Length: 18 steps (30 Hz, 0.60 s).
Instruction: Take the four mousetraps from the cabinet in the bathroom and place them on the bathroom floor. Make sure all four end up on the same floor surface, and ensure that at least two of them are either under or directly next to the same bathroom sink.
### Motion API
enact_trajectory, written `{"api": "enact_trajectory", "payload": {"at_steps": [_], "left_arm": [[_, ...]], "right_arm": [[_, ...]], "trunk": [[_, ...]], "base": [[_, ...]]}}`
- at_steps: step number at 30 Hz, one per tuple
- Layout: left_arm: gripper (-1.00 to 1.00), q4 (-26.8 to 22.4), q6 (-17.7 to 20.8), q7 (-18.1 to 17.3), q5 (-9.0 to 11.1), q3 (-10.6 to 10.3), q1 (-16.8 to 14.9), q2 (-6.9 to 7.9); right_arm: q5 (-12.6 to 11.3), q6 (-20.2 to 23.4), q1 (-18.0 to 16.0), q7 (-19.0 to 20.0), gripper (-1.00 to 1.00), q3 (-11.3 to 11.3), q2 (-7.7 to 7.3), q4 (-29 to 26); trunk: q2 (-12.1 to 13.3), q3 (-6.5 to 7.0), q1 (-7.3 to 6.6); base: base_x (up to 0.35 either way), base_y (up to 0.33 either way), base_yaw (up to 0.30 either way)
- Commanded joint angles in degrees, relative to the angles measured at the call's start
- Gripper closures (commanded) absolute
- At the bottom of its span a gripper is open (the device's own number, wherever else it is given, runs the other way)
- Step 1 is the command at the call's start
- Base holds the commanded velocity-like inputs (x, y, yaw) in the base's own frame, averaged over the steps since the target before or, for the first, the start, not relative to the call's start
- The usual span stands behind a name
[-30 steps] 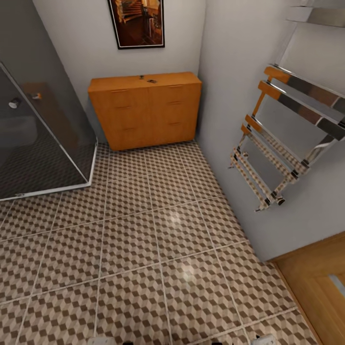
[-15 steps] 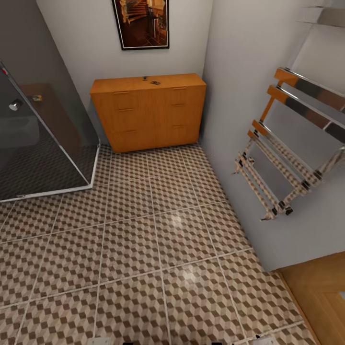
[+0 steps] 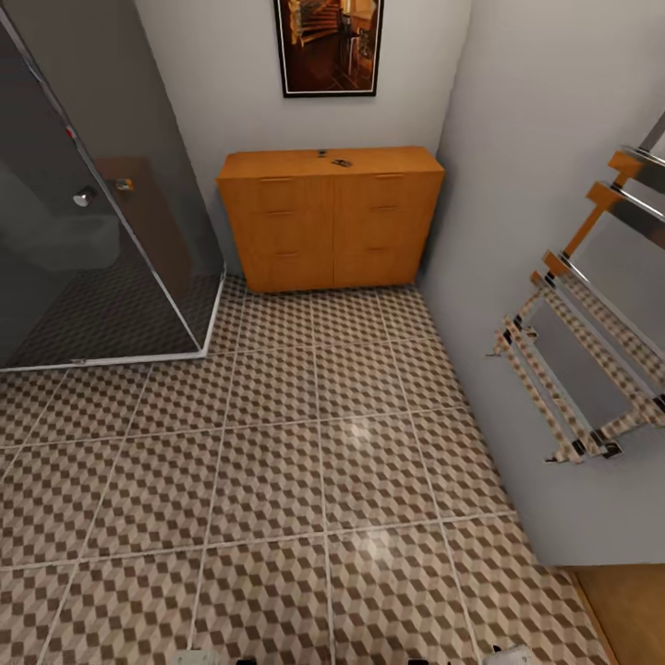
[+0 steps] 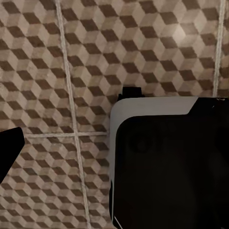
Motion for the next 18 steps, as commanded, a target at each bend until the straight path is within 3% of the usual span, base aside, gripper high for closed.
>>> {"api": "enact_trajectory", "payload": {"at_steps": [1,18], "left_arm": [[-1.00,0.22,-0.36,0.09,0.26,-0.48,-0.08,-0.04],[-1.00,0.22,-0.36,0.09,0.26,-0.48,-0.08,-0.06]], "right_arm": [[0.15,-0.17,-0.03,0.04,-1.00,0.05,-0.02,0.05],[0.15,-0.17,-0.03,0.04,-1.00,0.05,-0.02,0.06]], "trunk": [[-0.09,-0.07,0.04],[-0.09,-0.07,0.04]], "base": [[0.153,0.000,0.077],[0.155,0.000,0.009]]}}
